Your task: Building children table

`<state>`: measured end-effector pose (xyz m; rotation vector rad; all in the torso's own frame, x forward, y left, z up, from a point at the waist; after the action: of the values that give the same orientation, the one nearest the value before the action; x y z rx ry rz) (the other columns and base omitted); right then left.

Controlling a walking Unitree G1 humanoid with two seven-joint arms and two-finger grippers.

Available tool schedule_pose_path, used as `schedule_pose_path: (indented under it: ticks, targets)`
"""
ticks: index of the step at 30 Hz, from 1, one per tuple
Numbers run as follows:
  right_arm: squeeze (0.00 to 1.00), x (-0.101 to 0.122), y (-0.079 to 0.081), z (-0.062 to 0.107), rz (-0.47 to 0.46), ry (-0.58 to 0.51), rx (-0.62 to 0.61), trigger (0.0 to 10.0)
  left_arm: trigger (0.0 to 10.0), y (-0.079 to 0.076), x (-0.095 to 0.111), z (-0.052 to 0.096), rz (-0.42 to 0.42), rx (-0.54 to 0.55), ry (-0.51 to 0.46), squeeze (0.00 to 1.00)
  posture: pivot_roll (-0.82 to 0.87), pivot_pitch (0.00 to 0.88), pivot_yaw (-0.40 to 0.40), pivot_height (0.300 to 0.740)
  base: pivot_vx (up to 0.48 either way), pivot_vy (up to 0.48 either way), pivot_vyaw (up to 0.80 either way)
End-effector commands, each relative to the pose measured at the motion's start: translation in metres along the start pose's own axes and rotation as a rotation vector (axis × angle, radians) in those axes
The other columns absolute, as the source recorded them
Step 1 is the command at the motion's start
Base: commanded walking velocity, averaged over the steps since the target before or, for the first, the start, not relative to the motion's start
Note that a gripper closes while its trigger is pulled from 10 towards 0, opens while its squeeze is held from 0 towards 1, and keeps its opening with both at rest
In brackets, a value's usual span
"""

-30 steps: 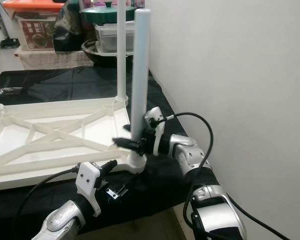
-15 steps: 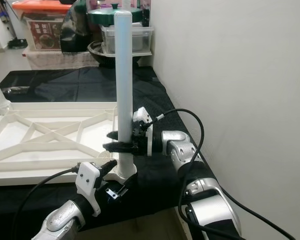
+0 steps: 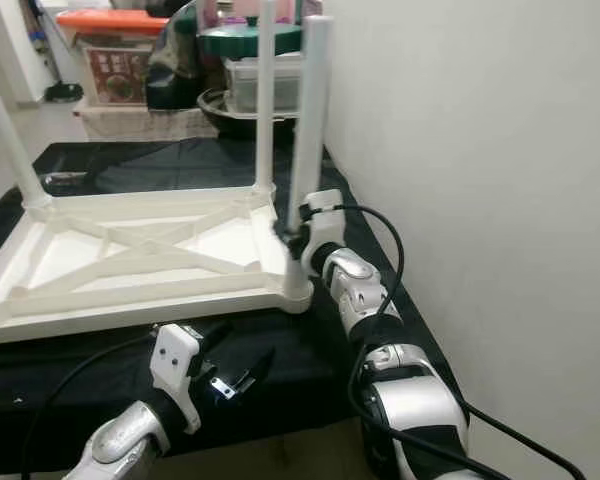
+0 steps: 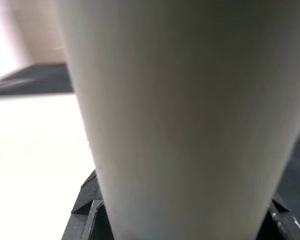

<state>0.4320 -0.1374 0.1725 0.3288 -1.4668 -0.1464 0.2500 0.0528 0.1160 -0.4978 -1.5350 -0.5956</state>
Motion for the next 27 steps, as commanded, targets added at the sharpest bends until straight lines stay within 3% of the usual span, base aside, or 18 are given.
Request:
schedule_pose_path:
  ticks: [1,5,7,8,9,10,11,12,13,15,16,20,21,22,25,27]
  targets:
    - [0.0,-0.015,-0.031,0.006,-0.092,0.034,-0.212,0.0,10.0,-0.001,-0.003,0.0,0.002,-0.005,0.013,0.0,0.06,0.0,-0.043,0.74,0.0,0.0,0.0]
    - [0.0,-0.016,-0.034,0.008,-0.108,0.021,-0.265,0.0,10.0,-0.001,-0.003,0.0,0.002,-0.005,0.013,0.0,0.06,0.0,-0.043,0.74,0.0,0.0,0.0]
    - [0.0,-0.025,-0.035,0.014,-0.221,-0.031,-0.455,0.0,10.0,-0.001,-0.003,0.0,0.001,-0.003,0.013,0.0,0.06,0.0,-0.052,0.74,0.0,0.0,0.0]
    - [0.0,-0.025,-0.035,0.014,-0.221,-0.031,-0.455,0.0,10.0,-0.001,-0.003,0.0,0.001,-0.003,0.013,0.0,0.06,0.0,-0.052,0.74,0.0,0.0,0.0]
    - [0.0,-0.029,-0.034,0.017,-0.273,-0.052,-0.546,0.0,10.0,-0.001,-0.003,0.0,-0.001,0.0,0.013,0.0,0.07,0.0,-0.054,0.74,0.0,0.0,0.0]
    - [0.0,-0.032,-0.027,0.017,-0.326,-0.059,-0.58,0.9,10.0,-0.001,-0.003,0.0,-0.001,0.002,0.013,0.0,0.07,0.0,-0.055,0.74,0.0,0.0,0.0]
    - [0.0,-0.032,-0.027,0.017,-0.326,-0.059,-0.58,0.9,10.0,-0.001,-0.003,0.0,-0.001,0.002,0.013,0.0,0.07,0.0,-0.055,0.74,0.0,0.0,0.0]
    - [0.0,-0.034,-0.019,0.015,-0.342,-0.049,-0.566,9.1,10.0,-0.001,-0.002,0.0,-0.001,0.004,0.012,0.0,0.07,0.0,-0.055,0.74,0.0,0.0,0.0]
    - [0.0,-0.034,-0.011,0.011,-0.342,-0.03,-0.507,10.0,10.0,-0.001,-0.002,0.0,-0.001,0.004,0.012,0.0,0.06,0.0,-0.055,0.74,0.0,0.0,0.0]
    - [0.0,-0.032,-0.003,0.008,-0.339,-0.034,-0.448,10.0,10.0,-0.001,-0.002,0.0,-0.001,0.004,0.012,0.0,0.06,0.0,-0.055,0.74,0.0,0.0,0.0]
    - [1.0,-0.027,0.01,0.004,-0.328,-0.048,-0.316,10.0,10.0,-0.001,-0.002,0.0,0.001,0.003,0.013,0.0,0.06,0.0,-0.053,0.74,0.0,0.0,0.0]
    - [1.0,-0.021,0.015,0.003,-0.315,-0.082,-0.193,10.0,10.0,-0.001,-0.003,0.0,0.003,0.002,0.013,0.0,0.06,0.0,-0.054,0.74,0.0,0.0,0.0]
    - [0.07,-0.019,0.018,0.003,-0.313,-0.087,-0.117,10.0,10.0,-0.001,-0.003,0.0,0.003,0.002,0.013,0.0,0.06,0.0,-0.056,0.74,0.0,0.0,0.0]
    - [0.0,-0.018,0.022,0.003,-0.308,-0.087,-0.032,10.0,10.0,-0.001,-0.003,0.0,0.004,0.002,0.012,0.0,0.06,0.0,-0.055,0.74,0.0,0.0,0.0]
    - [0.0,-0.018,0.028,0.004,-0.304,-0.084,0.042,10.0,10.0,-0.001,-0.003,0.0,0.004,0.003,0.012,0.0,0.06,0.0,-0.055,0.74,0.0,0.0,0.0]
    - [0.0,-0.026,0.034,0.015,-0.22,0.027,0.369,10.0,10.0,-0.001,-0.003,0.0,0.004,-0.002,0.013,0.0,0.05,0.0,-0.049,0.74,0.0,0.0,0.0]
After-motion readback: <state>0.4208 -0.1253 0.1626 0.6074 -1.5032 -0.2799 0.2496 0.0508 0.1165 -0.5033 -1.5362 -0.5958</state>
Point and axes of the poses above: a point about 5 cm out from each wrist's last joint towards the gripper, its own z axis pointing back from the gripper into the wrist, its own x axis along the axis of the wrist's last joint, y = z × x, the point moved 3 cm from there along -z, pointing out of the wrist towards the gripper, and after that the axes turned 12 degrees about -z, right-handed, at the moved point
